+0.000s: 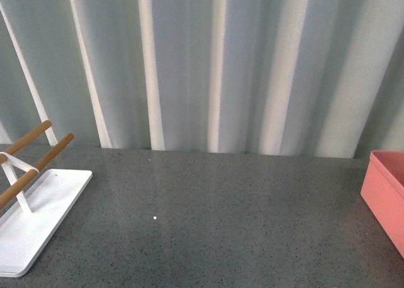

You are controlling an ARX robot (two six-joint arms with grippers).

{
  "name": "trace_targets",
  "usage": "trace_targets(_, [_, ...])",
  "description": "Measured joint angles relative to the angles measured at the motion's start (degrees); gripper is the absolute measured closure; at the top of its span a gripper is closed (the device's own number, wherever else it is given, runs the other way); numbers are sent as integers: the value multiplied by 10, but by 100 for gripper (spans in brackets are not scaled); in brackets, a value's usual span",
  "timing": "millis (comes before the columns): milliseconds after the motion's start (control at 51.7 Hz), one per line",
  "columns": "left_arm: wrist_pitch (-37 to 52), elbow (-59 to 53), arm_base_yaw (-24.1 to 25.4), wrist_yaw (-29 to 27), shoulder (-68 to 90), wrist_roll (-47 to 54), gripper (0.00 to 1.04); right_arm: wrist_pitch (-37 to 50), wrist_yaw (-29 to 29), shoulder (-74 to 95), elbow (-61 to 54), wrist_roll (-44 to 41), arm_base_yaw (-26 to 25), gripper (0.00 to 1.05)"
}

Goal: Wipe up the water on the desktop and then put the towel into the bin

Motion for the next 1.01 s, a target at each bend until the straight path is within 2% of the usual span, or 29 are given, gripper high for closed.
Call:
trace_targets(135, [0, 0, 0, 0, 0, 0, 7, 4, 12, 1, -8, -12, 6, 7])
trace_targets(309, [0, 0, 0, 0, 0, 0, 7, -12, -24, 1, -14, 11, 14, 7])
trace_targets(406, [0, 0, 0, 0, 0, 0, 7, -24, -67, 1, -14, 40, 18, 7])
trace_targets(638, [0, 0, 0, 0, 0, 0, 7, -42, -88, 9, 18, 88, 19, 7])
trace_targets(754, [0, 0, 0, 0, 0, 0, 7, -50, -86, 22, 49, 100, 13, 7])
trace_targets(1006, [0, 0, 0, 0, 0, 0, 7, -4, 2, 45, 22, 50, 10, 7])
